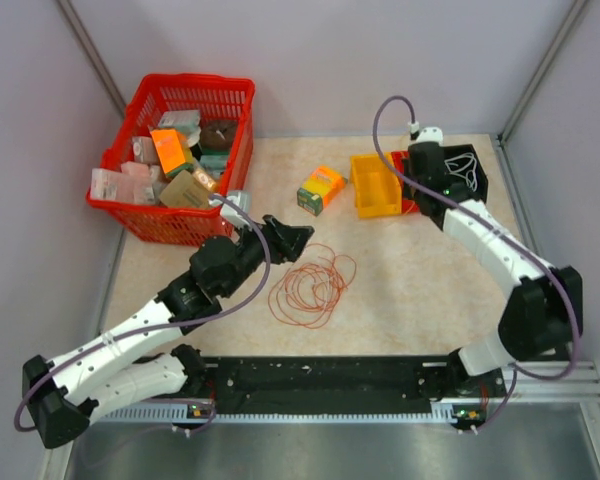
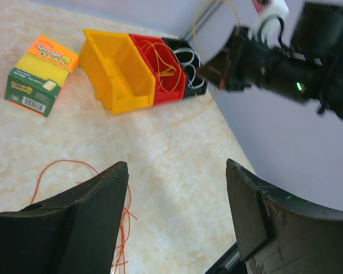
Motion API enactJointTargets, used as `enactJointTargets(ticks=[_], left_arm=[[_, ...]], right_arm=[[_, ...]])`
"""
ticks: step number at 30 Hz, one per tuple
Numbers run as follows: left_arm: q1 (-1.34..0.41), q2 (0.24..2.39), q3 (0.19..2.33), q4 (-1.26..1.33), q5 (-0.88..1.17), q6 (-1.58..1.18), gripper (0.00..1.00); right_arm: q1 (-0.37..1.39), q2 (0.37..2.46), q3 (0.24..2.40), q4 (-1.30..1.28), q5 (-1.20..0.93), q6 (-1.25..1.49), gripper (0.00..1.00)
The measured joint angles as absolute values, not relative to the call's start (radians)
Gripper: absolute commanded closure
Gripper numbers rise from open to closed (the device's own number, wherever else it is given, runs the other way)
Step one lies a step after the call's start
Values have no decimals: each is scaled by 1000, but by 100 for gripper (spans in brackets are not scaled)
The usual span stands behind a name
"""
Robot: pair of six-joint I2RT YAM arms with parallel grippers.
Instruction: Untangle the cables
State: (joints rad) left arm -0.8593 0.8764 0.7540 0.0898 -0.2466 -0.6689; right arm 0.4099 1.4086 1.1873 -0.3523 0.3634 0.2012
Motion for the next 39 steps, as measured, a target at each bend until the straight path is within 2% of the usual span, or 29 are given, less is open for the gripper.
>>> enactJointTargets(ticks=[3, 6, 13, 17, 23, 33, 39], left_arm=[[-859, 873, 709, 126, -183, -655, 28], [-859, 873, 659, 150, -122, -655, 28], [-859, 873, 611, 187, -64, -651, 28], [-859, 873, 611, 216, -64, -651, 28], [-858, 882, 611, 244, -54, -651, 28], [-858, 865, 609, 248, -36, -652, 28], [-858, 847, 600, 252, -36, -652, 28]], right_arm=[[311, 1533, 1274, -311, 413, 113, 100], [253, 1631, 1335, -163, 503, -19, 100], [241, 1888, 1459, 152, 627, -283, 100], [242, 1997, 1506, 175, 640, -352, 100], [241, 2036, 1508, 70, 590, -285, 100], [178, 2069, 1652, -239, 237, 7, 100], [112, 2075, 1651, -319, 159, 73, 98]])
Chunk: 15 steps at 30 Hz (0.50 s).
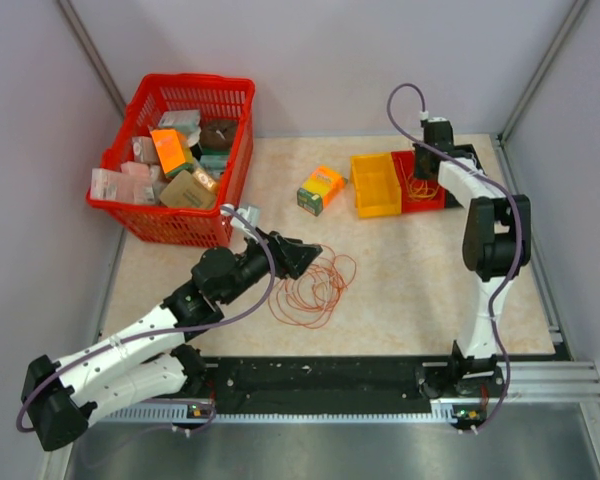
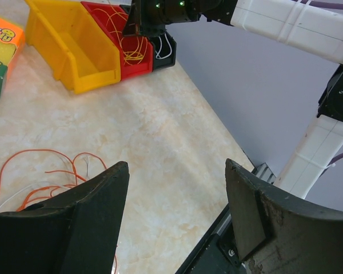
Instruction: Untangle the cables
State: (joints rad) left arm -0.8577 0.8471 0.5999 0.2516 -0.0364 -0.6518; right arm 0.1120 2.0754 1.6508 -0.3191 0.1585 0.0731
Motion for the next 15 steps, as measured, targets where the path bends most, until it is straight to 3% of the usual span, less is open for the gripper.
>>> enactJointTargets(ticks=[8, 15], left_arm=[[-858, 857, 600, 255, -18, -654, 28], [-858, 864, 600, 258, -15, -656, 28]], right_arm=[[97, 2122, 1672, -399, 112, 104, 71], [97, 2123, 1678, -464, 100, 119, 56]])
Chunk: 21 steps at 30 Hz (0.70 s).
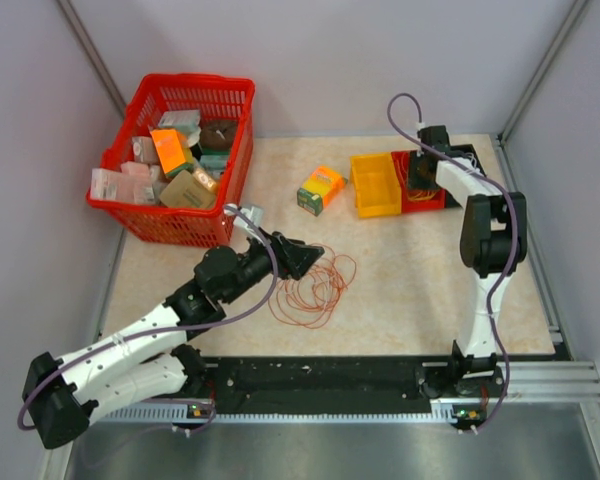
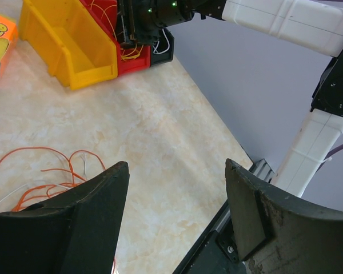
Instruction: Untangle the cables
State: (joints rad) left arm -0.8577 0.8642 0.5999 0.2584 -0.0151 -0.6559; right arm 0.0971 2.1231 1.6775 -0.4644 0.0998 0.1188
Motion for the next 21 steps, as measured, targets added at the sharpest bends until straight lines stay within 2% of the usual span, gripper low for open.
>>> enactJointTargets(ticks=[13, 21], left_arm=[[-858, 947, 624, 222, 35, -643, 24], [-858, 1003, 650, 116, 49, -606, 25]], right_arm=[[95, 2017, 1685, -555, 81, 147, 32], [95, 1996, 1778, -598, 81, 148, 29]])
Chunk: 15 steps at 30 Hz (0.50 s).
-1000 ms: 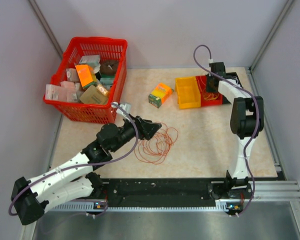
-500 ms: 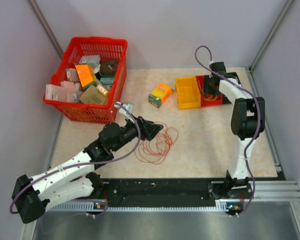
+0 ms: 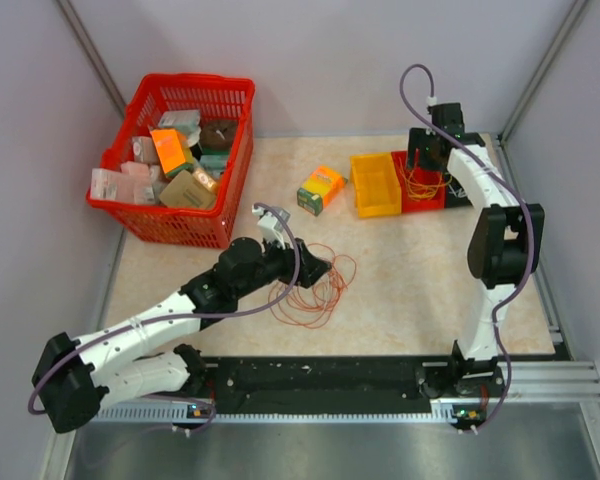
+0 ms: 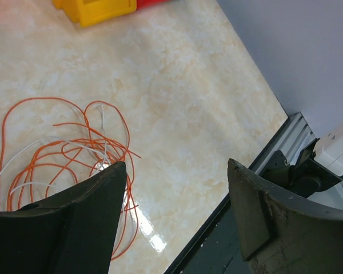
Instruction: Untangle the cables
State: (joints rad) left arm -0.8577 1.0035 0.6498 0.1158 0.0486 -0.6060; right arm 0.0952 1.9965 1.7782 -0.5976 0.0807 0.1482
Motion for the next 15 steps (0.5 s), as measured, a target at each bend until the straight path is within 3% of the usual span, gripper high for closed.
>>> enactJointTargets(ticks=[7, 10, 15], left_arm=[[-858, 1017, 650, 109, 83, -603, 27], [-858, 1026, 650, 111, 94, -603, 28], [-858, 1043, 653, 103, 90, -603, 27]], right_arm=[[95, 2003, 1790, -624, 76, 139, 32], [95, 2006, 1790, -632, 75, 143, 39], [95, 1984, 1752, -627, 53, 217, 36]])
